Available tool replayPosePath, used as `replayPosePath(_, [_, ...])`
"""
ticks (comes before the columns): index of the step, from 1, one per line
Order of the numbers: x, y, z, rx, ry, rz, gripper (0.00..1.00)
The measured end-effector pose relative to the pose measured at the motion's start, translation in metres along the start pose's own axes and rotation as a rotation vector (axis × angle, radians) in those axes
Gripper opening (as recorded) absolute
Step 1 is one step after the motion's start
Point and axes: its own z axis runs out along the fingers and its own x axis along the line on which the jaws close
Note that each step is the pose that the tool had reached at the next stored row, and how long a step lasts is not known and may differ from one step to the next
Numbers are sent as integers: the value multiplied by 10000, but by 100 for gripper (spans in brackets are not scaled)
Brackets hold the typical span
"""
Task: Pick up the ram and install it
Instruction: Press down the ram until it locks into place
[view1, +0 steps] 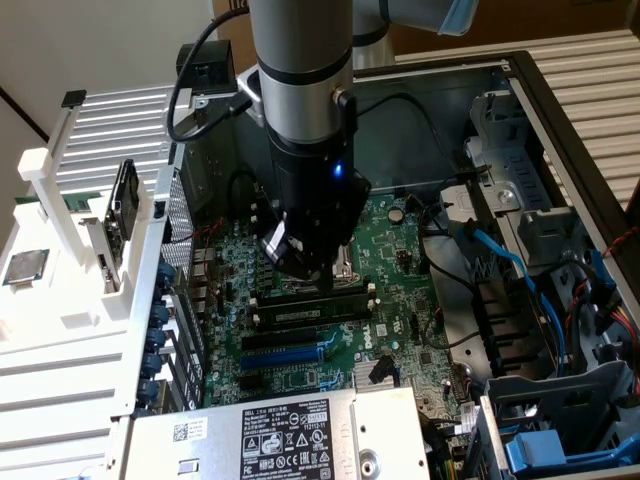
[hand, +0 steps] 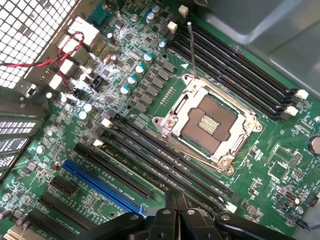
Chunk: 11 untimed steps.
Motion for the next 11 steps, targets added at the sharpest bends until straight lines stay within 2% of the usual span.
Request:
replayPosePath(2, [0, 0, 0, 19, -12, 460, 11])
replayPosePath(11, [0, 0, 0, 75, -49, 1829, 11])
